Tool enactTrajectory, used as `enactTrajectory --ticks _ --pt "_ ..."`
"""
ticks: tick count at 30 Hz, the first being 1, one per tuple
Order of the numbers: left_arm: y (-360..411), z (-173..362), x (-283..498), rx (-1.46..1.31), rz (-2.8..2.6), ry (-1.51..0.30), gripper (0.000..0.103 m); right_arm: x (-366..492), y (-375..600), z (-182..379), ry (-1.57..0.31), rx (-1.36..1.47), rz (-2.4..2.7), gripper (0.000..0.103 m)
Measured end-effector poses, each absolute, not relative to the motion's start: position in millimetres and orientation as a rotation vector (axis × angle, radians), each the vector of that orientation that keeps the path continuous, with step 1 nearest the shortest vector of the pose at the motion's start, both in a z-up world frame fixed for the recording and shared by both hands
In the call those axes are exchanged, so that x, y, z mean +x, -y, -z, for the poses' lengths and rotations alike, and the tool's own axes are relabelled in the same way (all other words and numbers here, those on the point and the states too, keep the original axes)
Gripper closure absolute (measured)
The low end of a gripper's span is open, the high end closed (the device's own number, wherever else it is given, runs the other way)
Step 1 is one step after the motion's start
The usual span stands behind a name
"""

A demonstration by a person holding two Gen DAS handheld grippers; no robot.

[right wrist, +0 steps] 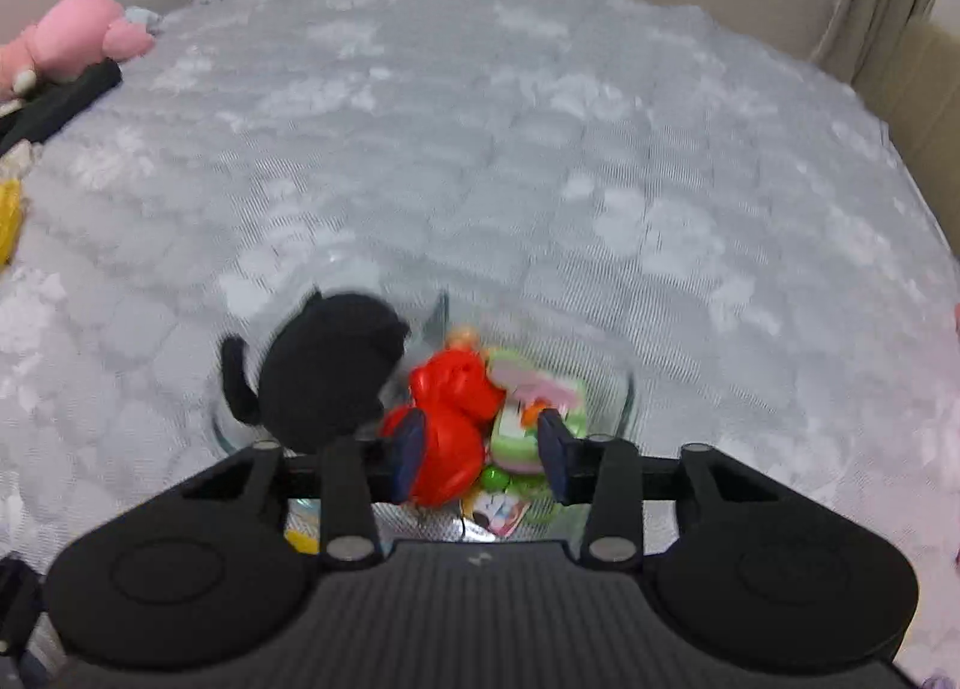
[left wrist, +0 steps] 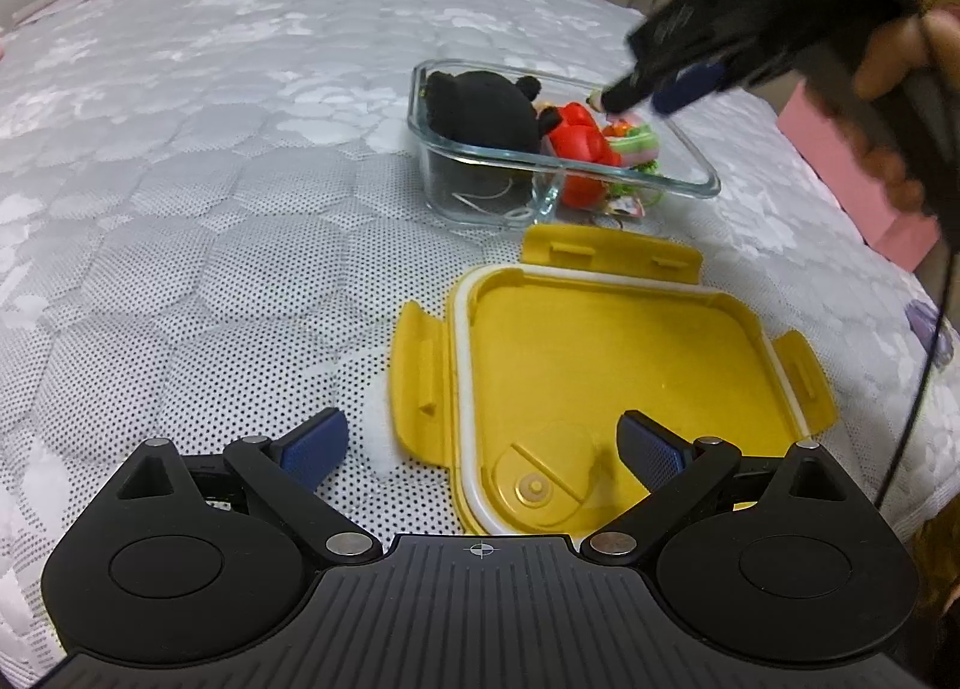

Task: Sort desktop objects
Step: 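Withdraw the right gripper from the container and move toward the yellow lid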

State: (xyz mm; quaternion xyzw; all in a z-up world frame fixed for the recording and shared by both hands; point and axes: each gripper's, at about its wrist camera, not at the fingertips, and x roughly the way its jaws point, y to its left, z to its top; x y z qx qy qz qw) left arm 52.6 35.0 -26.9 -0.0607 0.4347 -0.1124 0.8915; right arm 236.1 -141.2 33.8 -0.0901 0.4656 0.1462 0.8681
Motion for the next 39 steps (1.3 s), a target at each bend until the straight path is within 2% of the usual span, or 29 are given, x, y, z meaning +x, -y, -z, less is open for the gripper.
enactTrajectory --ticks 5,6,7,10,14,15,16,18,22,26,32,36,39 --pt "-38.1 23.1 52.6 -0.112 0.206 -0.898 0.004 226.2 159.1 -26.6 -0.964 -0.034 -0.341 0.065" --pt "-38.8 22.1 52.6 -0.109 0.199 -0.897 0.004 217.8 169.4 -32.3 -0.931 0.014 -0.341 0.064" --pt "-39.4 21.2 52.6 -0.105 0.194 -0.895 0.004 208.5 180.4 -38.1 -0.895 0.065 -0.343 0.057" --pt "-39.6 19.1 53.7 -0.094 0.176 -0.893 0.004 169.0 222.3 -50.5 -0.790 0.206 -0.357 0.050" --pt "-39.6 19.4 52.6 -0.070 0.165 -0.902 0.004 111.7 283.8 -51.1 -0.701 0.377 -0.369 0.050" --pt "-40.8 20.3 53.0 -0.071 0.153 -0.913 0.004 100.0 298.4 -49.3 -0.686 0.419 -0.374 0.047" --pt "-42.0 20.9 54.0 -0.077 0.136 -0.924 0.004 90.2 310.8 -46.6 -0.676 0.453 -0.380 0.037" --pt "-43.5 20.4 55.6 -0.084 0.108 -0.934 0.004 78.1 327.0 -41.7 -0.665 0.469 -0.380 0.028" --pt "-38.1 13.2 53.6 -0.044 0.078 -0.928 0.004 66.9 346.1 -31.1 -0.626 0.484 -0.367 0.028" --pt "-28.6 2.0 54.8 -0.013 0.080 -0.898 0.004 75.0 353.2 -12.2 -0.650 0.601 -0.414 0.023" --pt "-16.6 -36.2 76.0 -0.052 0.103 -0.749 0.004 75.5 335.7 15.2 -0.732 0.528 -0.412 0.023" --pt "-18.4 -34.1 82.9 -0.083 0.087 -0.729 0.004 76.3 331.2 23.9 -0.757 0.507 -0.402 0.023" --pt "-25.1 -17.8 88.6 -0.113 0.055 -0.804 0.004 75.5 330.1 27.3 -0.769 0.506 -0.407 0.022"
